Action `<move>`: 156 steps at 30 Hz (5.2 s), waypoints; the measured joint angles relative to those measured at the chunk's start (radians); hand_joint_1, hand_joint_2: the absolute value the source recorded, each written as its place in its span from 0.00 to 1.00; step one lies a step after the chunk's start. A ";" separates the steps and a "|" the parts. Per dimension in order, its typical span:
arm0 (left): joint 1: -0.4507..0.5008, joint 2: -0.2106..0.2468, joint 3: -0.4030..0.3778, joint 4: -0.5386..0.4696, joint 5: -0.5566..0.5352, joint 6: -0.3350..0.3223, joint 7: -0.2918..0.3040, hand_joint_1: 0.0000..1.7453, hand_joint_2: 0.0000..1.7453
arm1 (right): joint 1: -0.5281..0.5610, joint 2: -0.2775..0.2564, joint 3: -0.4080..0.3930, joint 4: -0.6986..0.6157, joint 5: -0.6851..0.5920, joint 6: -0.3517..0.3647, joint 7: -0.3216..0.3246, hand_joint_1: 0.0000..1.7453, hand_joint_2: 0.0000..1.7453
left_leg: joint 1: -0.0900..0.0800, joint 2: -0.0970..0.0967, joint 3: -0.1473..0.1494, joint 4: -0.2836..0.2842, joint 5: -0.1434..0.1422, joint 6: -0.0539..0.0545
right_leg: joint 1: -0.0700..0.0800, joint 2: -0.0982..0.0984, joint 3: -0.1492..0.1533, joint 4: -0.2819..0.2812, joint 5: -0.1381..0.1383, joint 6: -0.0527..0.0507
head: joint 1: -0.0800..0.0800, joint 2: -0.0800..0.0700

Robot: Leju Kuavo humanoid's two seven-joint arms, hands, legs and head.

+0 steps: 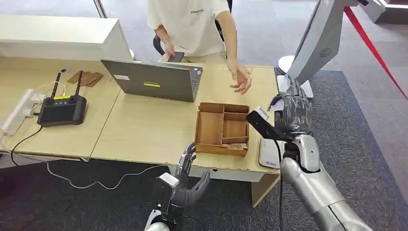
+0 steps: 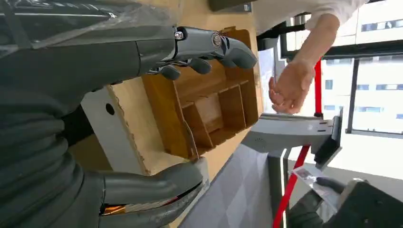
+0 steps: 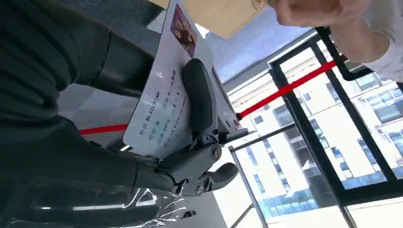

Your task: Pass the card to the sensor for recognition and then transmit it.

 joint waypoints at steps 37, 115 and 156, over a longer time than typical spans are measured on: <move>-0.083 -0.050 -0.055 0.099 0.055 -0.108 -0.010 0.00 1.00 | -0.394 0.214 0.177 0.481 0.074 0.162 0.010 0.00 1.00 | 0.000 -0.001 -0.006 0.001 0.000 0.000 | 0.000 0.000 -0.006 0.000 0.000 0.000 | 0.000 0.000; 0.061 0.032 0.042 -0.089 -0.068 0.114 0.016 0.00 1.00 | 0.308 0.052 0.150 -0.280 0.152 0.200 0.063 0.00 1.00 | 0.001 0.000 -0.004 0.000 0.000 0.000 | 0.001 0.000 -0.003 0.000 -0.001 -0.001 | 0.000 0.000; 0.040 0.009 0.040 -0.069 -0.071 0.036 0.029 0.00 1.00 | 0.166 0.155 0.159 0.174 0.289 -0.041 0.082 0.00 1.00 | 0.001 0.000 -0.003 0.000 0.000 0.000 | 0.001 0.000 -0.003 0.000 0.000 -0.001 | 0.000 0.000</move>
